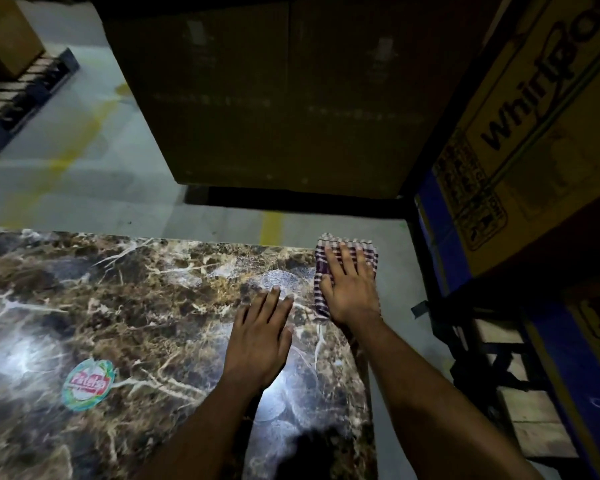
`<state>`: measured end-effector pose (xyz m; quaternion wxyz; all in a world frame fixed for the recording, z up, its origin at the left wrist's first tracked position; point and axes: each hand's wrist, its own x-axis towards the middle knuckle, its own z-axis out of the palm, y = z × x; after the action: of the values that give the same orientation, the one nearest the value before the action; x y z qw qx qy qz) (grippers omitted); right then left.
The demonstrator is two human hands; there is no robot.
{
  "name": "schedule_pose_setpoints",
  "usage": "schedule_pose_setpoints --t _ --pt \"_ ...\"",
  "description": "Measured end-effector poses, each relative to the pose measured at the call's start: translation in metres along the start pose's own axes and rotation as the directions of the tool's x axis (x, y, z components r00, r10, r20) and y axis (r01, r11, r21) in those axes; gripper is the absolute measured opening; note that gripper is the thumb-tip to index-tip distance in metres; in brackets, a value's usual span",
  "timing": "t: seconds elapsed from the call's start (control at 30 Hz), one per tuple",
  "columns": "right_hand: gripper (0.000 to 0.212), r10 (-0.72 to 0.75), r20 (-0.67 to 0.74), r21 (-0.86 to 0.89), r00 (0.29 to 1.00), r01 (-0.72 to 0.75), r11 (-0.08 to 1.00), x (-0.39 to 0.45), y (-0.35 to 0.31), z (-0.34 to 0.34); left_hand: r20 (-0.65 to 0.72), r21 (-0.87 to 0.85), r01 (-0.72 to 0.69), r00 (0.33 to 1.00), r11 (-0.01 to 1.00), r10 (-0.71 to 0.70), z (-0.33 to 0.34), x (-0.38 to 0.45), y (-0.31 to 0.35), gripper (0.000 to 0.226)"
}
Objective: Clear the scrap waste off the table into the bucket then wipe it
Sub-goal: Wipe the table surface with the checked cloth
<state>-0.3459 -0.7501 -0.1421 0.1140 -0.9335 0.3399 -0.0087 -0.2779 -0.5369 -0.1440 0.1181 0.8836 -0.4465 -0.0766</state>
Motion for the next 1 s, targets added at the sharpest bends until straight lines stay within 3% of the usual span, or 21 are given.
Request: schedule_pose_setpoints --t 0.23,0.37,0.63,1.0 --pt "0.069 0.013 -0.008 -0.079 1.0 -0.014 0.997 0.008 -0.011 0.005 0.013 -0.026 0.045 0.999 0.999 -0.045 -0.013 -0.021 -0.052 0.059" --pt "0.072 -0.039 0.035 -0.076 0.999 0.041 0.996 0.01 -0.051 0.007 0.021 -0.045 0.051 0.999 0.998 -0.05 -0.024 -0.031 -0.09 0.061" --pt "0.071 -0.096 0.077 -0.052 0.992 0.1 0.994 0.03 -0.224 0.042 0.033 0.014 -0.012 0.999 1.0 0.011 -0.061 -0.046 -0.219 0.059" --pt "0.083 -0.206 0.085 -0.057 0.975 0.211 0.976 0.08 -0.476 0.098 -0.003 -0.022 0.116 0.993 0.993 -0.116 -0.119 -0.081 -0.434 0.06"
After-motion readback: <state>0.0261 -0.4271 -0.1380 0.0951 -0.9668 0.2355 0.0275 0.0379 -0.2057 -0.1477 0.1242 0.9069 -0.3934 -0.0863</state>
